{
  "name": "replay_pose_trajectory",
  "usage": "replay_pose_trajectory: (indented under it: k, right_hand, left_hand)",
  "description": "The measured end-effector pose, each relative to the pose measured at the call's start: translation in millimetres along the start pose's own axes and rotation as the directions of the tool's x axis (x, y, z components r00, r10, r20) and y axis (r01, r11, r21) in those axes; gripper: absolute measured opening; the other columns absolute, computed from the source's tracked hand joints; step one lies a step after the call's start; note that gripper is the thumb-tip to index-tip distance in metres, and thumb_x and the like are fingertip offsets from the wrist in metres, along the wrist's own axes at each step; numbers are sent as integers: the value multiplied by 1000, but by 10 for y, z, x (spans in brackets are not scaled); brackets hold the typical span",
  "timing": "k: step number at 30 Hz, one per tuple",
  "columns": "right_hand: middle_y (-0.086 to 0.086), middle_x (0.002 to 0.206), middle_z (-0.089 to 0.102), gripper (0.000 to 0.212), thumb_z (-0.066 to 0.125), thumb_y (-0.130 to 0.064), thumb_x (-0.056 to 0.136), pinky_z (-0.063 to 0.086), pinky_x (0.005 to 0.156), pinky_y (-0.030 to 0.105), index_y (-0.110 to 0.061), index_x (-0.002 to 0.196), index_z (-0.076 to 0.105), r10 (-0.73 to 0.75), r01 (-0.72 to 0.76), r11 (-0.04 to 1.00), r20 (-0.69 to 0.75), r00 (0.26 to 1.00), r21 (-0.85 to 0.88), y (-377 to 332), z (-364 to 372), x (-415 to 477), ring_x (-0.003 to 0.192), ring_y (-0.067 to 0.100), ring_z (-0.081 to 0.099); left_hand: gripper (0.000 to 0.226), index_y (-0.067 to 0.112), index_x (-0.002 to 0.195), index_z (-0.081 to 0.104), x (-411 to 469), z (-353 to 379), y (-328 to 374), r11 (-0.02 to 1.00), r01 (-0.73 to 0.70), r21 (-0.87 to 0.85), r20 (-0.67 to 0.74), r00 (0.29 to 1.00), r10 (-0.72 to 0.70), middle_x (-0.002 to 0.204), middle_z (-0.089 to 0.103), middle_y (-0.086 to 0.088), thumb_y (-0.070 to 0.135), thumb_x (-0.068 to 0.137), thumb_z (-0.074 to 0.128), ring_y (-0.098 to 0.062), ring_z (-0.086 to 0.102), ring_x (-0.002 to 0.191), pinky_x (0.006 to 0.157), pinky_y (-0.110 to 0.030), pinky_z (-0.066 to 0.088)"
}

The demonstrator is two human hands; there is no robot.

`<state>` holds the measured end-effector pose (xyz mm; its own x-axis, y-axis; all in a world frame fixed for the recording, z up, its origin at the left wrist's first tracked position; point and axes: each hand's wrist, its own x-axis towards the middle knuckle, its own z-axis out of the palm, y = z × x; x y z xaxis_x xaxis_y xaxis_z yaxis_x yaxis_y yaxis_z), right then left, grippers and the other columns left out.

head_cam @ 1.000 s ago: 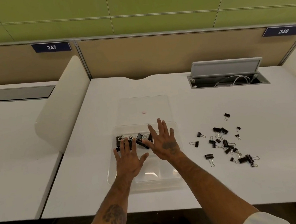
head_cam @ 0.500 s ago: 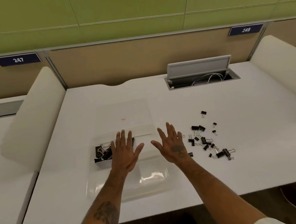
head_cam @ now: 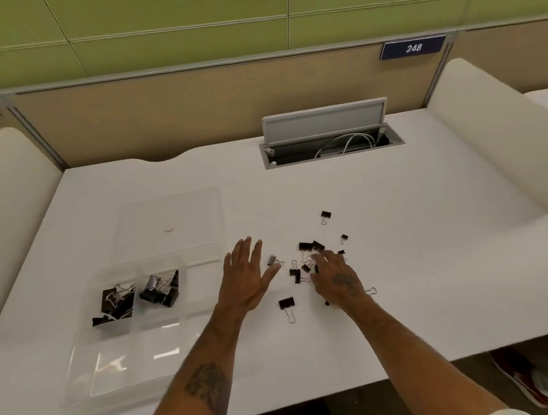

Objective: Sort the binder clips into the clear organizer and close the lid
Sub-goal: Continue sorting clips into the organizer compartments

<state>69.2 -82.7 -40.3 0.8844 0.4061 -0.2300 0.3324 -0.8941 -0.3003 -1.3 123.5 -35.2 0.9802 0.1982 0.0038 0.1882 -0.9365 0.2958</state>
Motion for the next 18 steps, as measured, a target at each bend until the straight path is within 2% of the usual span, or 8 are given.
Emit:
replay_pose_trajectory:
  k: [2, 6, 11, 15, 18]
  right_hand:
    - [2, 149, 39, 49, 48, -26, 94, 37, 107, 39, -19, 142, 41, -17, 17, 1000, 42, 999, 2, 71, -11, 37, 136, 23, 34]
    - [4, 136, 52, 44, 47, -15, 93, 44, 97, 37, -18, 136, 49, -53, 54, 998, 30, 998, -26, 124, 23, 78, 123, 24, 46]
    - [4, 131, 53, 37, 46, -16, 94, 45, 93, 35, -19, 131, 55, -77, 77, 997, 25, 997, 5, 209, 8, 177, 120, 22, 48]
    - [7, 129, 50, 39, 49, -30, 97, 46, 93, 32, -19, 135, 54, 17, -1, 973, -67, 998, 230, 246, -82, 226, 114, 24, 54]
    - [6, 127, 44, 35, 46, -35, 100, 43, 87, 25, -17, 127, 60, 151, -80, 889, -124, 981, 451, 288, -159, 255, 105, 25, 58]
  left_hand:
    - [85, 20, 152, 20, 39, 73, 115, 1000, 1, -9, 34, 999, 0, 161, 14, -6, 73, 87, 12, -21, 5, 149, 120, -45, 12]
    - [89, 21, 151, 24, 111, 151, 264, 999, -35, 12, 65, 997, 34, 160, 18, -6, 76, 85, 4, -22, 12, 148, 119, -45, 16]
    - [63, 19, 150, 29, 327, 126, 400, 997, -71, -12, 97, 993, 72, 157, 26, -6, 55, 98, 34, -23, 22, 145, 117, -39, 22]
    - [56, 16, 149, 31, 481, 131, 494, 996, -89, -17, 172, 981, 91, 154, 32, -5, 42, 100, 42, -21, 29, 141, 113, -37, 29]
    - [55, 18, 149, 30, 576, 152, 548, 996, -69, -50, 236, 969, 79, 153, 34, -3, 38, 100, 44, -21, 31, 140, 111, -38, 32]
